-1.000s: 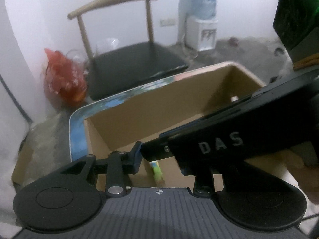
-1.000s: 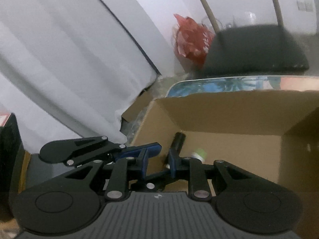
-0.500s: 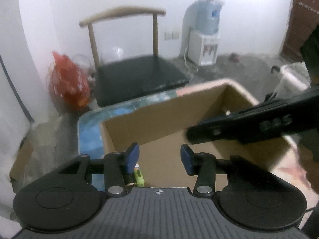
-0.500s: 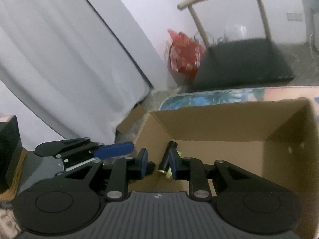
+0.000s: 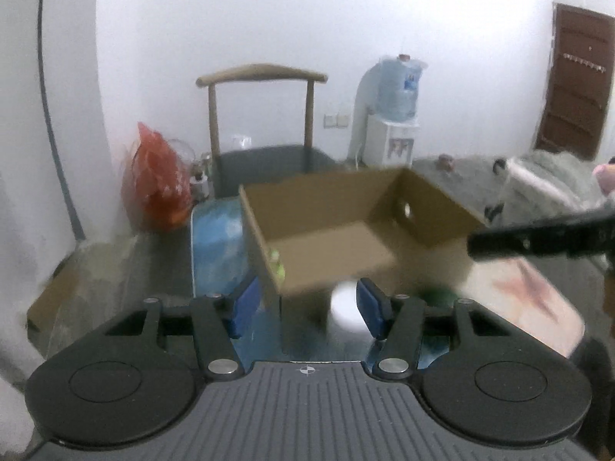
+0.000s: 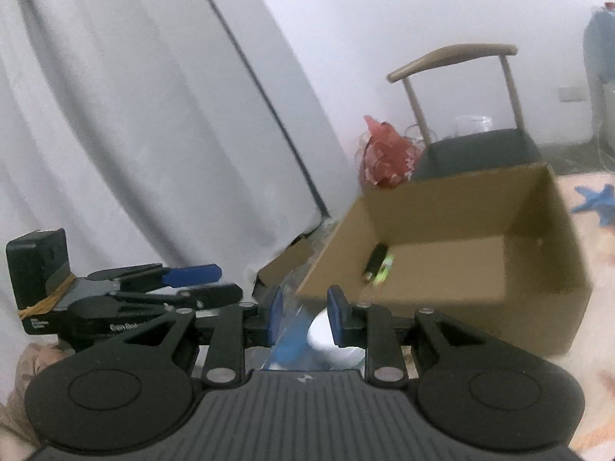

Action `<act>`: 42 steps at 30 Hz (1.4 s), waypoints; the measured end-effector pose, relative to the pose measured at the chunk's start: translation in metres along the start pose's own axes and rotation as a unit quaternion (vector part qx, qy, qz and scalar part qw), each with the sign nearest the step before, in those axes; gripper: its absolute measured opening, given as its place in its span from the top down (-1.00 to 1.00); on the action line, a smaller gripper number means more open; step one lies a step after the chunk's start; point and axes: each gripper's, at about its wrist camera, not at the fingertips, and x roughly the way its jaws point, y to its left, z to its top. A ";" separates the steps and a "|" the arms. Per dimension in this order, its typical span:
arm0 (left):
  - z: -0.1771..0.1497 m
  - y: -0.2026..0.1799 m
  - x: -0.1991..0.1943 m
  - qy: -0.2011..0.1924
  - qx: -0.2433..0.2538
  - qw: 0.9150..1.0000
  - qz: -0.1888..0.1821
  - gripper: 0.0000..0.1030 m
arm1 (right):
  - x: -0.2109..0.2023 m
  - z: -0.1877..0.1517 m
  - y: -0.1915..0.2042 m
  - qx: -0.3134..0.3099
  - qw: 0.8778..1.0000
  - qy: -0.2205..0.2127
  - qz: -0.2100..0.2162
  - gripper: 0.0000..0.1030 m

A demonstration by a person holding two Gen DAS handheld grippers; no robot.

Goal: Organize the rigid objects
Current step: 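Move the right tool back and grasp the green dropper bottle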

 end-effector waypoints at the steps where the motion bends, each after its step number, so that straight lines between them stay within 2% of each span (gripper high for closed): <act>1: -0.009 0.000 -0.001 0.002 0.000 1.000 0.000 -0.07 | 0.002 -0.005 0.007 -0.006 1.000 0.006 0.002 0.47; 4: -0.037 -0.004 0.002 0.017 0.000 1.000 -0.009 -0.05 | 0.023 -0.018 0.024 -0.024 0.999 0.032 0.001 0.47; 8: -0.060 -0.006 0.018 0.041 0.000 0.999 -0.021 0.11 | 0.049 -0.027 0.039 -0.048 0.997 0.067 -0.008 0.47; 14: -0.079 -0.014 0.047 0.055 0.051 0.997 -0.014 0.13 | 0.078 -0.037 0.057 -0.084 0.991 0.101 -0.030 0.46; 19: -0.089 -0.011 0.067 0.073 0.058 0.995 -0.022 0.14 | 0.098 -0.037 0.060 -0.096 0.987 0.122 -0.043 0.46; 28: -0.099 -0.011 0.082 0.081 0.071 0.994 -0.024 0.19 | 0.112 -0.041 0.062 -0.108 0.982 0.147 -0.051 0.46; 35: -0.101 -0.010 0.087 0.080 0.070 0.994 -0.027 0.40 | 0.119 -0.043 0.060 -0.109 0.981 0.153 -0.046 0.47; 42: -0.103 -0.012 0.082 0.076 0.077 0.994 -0.024 0.41 | 0.112 -0.047 0.063 -0.112 0.981 0.152 -0.041 0.64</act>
